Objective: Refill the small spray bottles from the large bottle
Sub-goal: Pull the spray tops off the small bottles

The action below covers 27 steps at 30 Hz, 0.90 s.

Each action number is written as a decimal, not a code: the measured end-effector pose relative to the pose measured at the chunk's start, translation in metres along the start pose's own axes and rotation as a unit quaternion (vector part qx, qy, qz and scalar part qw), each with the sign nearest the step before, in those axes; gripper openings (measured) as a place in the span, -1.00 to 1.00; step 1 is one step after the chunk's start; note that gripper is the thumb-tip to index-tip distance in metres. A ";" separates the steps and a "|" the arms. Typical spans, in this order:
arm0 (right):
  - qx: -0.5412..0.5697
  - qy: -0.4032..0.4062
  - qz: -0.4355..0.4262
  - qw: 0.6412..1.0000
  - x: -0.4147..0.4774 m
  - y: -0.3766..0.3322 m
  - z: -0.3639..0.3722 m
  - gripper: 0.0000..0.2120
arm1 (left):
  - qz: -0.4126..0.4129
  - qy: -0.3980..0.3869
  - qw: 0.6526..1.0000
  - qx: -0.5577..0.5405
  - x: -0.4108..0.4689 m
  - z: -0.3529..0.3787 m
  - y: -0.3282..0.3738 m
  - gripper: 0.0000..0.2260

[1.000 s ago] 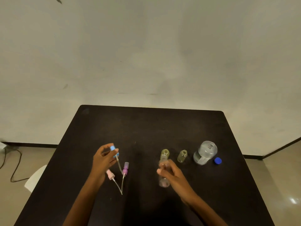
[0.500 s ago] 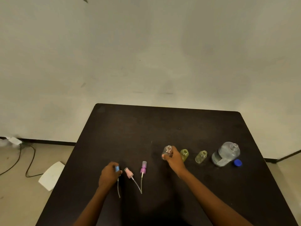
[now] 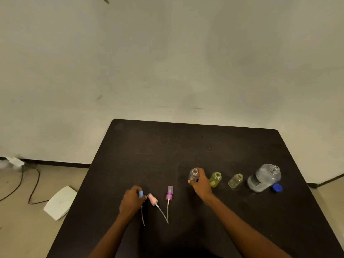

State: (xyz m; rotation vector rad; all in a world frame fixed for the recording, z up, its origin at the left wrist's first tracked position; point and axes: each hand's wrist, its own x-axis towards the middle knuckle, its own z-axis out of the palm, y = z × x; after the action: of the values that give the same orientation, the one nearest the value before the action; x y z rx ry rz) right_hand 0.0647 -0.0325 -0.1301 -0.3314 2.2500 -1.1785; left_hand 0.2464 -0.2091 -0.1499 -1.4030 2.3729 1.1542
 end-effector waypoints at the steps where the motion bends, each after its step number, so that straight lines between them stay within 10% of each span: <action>1: 0.001 -0.003 0.008 1.000 0.000 0.000 0.000 -0.50 | -0.001 0.000 1.000 -0.002 0.000 0.000 0.000 -0.74; 8: -0.005 -0.005 0.029 1.000 0.001 0.008 0.002 -0.20 | -0.028 0.023 0.999 -0.027 0.003 0.001 0.000 -0.67; 27: -0.012 -0.016 0.022 1.000 -0.036 0.031 -0.013 -0.48 | -0.050 0.067 0.992 -0.093 -0.008 -0.011 -0.005 -0.76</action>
State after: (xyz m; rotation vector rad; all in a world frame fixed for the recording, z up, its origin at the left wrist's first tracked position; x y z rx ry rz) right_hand 0.0877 0.0108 -0.1355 -0.3069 2.2349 -1.1165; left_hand 0.2573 -0.2121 -0.1408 -1.6891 2.2985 1.3232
